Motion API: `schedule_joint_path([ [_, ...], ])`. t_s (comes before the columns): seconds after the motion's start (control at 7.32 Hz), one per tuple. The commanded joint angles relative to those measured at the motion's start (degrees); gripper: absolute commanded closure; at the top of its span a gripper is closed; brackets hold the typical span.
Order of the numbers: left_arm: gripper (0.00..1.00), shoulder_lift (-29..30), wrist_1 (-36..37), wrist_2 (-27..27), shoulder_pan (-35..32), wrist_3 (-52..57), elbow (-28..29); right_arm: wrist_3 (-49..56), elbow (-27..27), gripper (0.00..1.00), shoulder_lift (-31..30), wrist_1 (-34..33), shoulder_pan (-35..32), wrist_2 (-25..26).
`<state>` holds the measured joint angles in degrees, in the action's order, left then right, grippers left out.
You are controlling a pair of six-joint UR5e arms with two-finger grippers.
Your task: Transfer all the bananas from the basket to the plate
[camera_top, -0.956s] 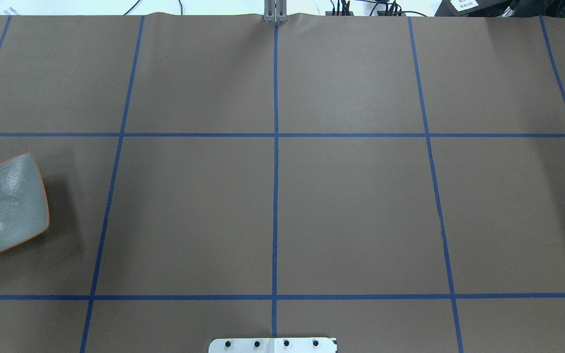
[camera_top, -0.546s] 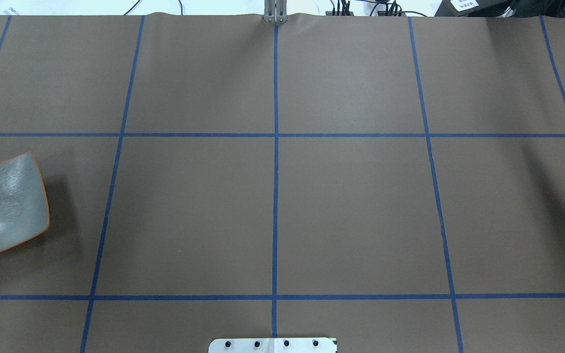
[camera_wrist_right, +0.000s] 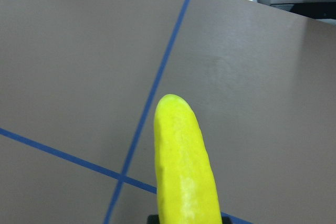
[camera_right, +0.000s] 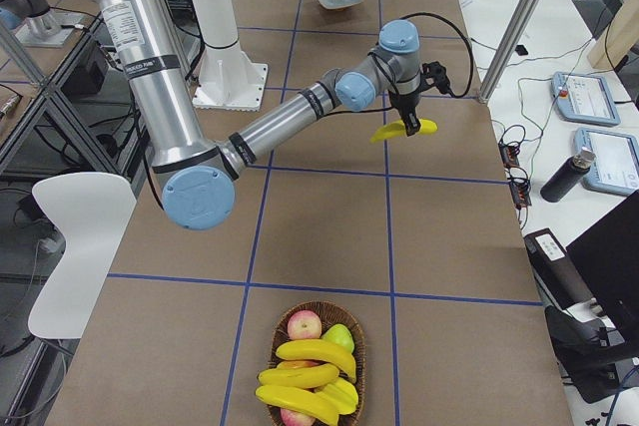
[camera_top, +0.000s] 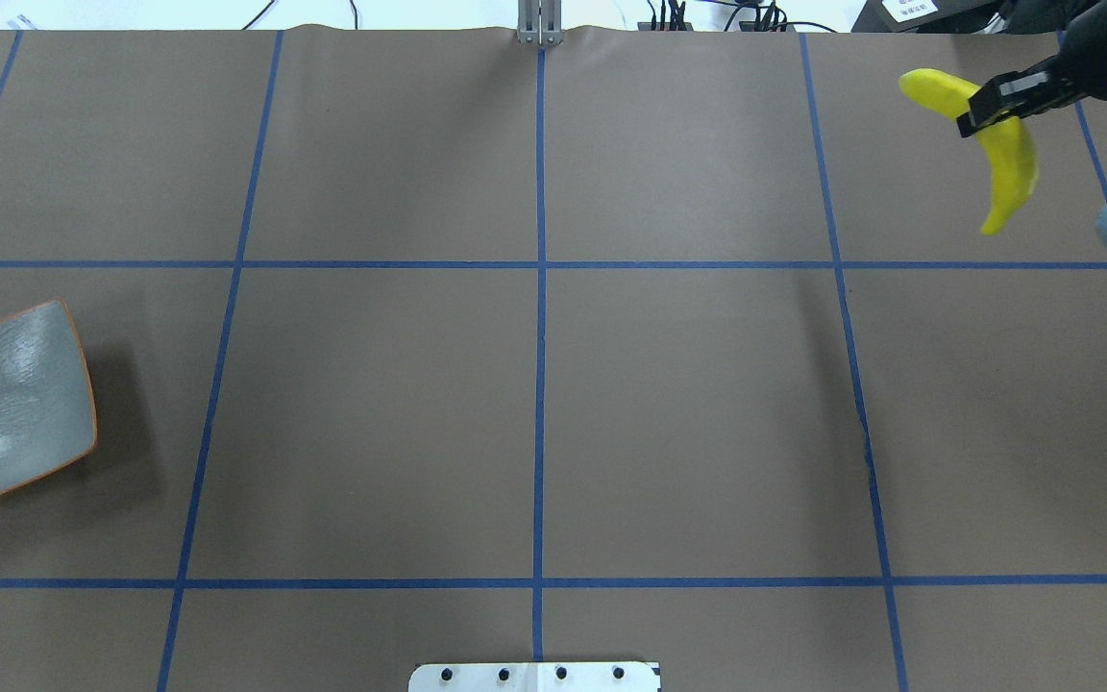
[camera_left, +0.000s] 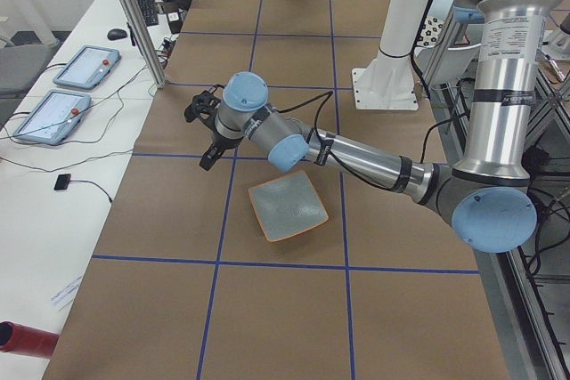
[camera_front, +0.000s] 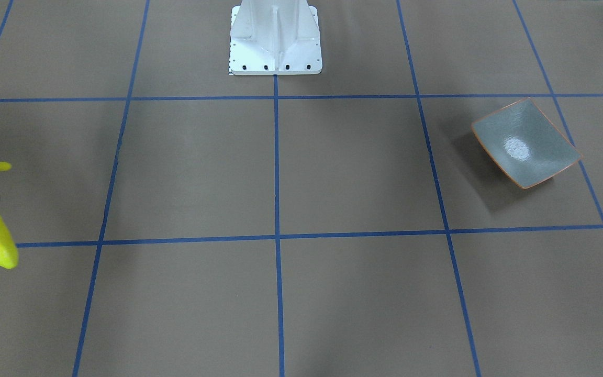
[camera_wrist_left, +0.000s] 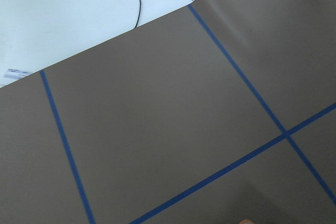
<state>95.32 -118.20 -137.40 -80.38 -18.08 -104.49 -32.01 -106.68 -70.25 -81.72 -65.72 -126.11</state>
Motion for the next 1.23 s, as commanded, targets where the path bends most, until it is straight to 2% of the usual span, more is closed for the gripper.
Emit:
schedule_joint_path([
  [0.0, 0.0, 8.4, -1.5, -0.1, 8.1, -24.2, -0.1, -18.0, -2.0, 1.0, 7.3, 2.7, 10.8, 7.2],
  [0.27, 0.0, 12.5, -5.0, 0.1, 13.1, -43.4, 0.6, -29.5, -1.8, 1.0, 8.5, 15.4, 20.9, 18.6],
  [0.41, 0.0, 13.7, -7.5, 0.2, 15.9, -50.5, 0.6, -32.3, -1.3, 1.0, 10.8, 17.7, 24.7, 23.4],
  [0.68, 0.0, 17.3, -10.8, 0.6, 19.8, -61.6, 1.5, -34.5, -0.3, 1.0, 16.2, 17.7, 31.5, 32.2],
  [0.96, 0.0, 19.9, -10.9, 1.1, 22.5, -66.2, 1.6, -35.6, 0.6, 1.0, 20.5, 18.0, 37.7, 41.7],
  [1.09, 0.0, 21.7, -11.3, 1.2, 24.1, -70.0, 1.6, -35.6, 1.0, 1.0, 21.6, 19.6, 39.1, 43.5],
])
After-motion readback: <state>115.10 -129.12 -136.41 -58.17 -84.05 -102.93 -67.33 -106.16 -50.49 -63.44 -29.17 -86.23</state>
